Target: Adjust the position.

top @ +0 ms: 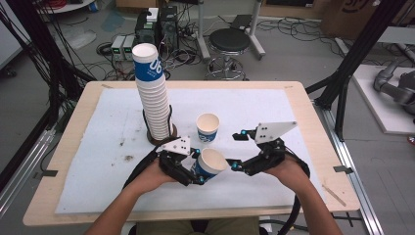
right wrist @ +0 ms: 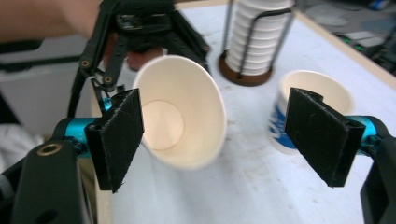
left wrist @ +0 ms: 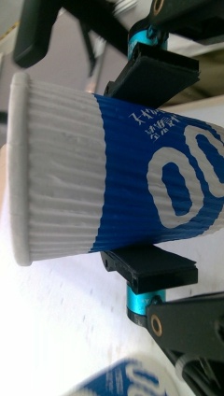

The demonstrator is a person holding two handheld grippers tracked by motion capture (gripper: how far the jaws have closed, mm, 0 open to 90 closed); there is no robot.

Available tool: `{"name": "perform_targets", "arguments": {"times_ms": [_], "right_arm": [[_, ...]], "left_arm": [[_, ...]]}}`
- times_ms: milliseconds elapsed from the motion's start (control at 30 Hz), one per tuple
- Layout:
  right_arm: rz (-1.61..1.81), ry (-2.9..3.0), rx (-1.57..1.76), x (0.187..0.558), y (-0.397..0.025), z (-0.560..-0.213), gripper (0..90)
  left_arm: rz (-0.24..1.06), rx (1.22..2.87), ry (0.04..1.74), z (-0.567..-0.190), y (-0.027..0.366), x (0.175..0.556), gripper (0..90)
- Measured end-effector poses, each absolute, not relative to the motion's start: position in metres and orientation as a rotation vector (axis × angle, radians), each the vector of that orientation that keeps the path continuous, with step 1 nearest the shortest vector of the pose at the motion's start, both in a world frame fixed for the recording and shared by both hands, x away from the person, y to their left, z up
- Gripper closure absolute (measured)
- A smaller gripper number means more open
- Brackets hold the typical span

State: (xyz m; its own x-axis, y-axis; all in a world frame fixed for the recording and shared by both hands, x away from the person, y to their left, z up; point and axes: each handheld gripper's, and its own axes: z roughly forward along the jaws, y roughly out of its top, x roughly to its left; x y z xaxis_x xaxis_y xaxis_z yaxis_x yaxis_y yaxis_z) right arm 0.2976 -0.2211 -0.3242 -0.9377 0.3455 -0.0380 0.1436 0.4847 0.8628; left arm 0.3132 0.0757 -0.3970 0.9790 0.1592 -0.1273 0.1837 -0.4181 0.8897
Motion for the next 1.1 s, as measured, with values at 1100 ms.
{"name": "perform_targets", "arguments": {"times_ms": [1100], "right_arm": [[1.458,2.102,0.862,0.290,-0.301,-0.385,20.6]], "left_arm": [[0.145,1.635,0.331,-0.409,0.133,0.306,25.5]]}}
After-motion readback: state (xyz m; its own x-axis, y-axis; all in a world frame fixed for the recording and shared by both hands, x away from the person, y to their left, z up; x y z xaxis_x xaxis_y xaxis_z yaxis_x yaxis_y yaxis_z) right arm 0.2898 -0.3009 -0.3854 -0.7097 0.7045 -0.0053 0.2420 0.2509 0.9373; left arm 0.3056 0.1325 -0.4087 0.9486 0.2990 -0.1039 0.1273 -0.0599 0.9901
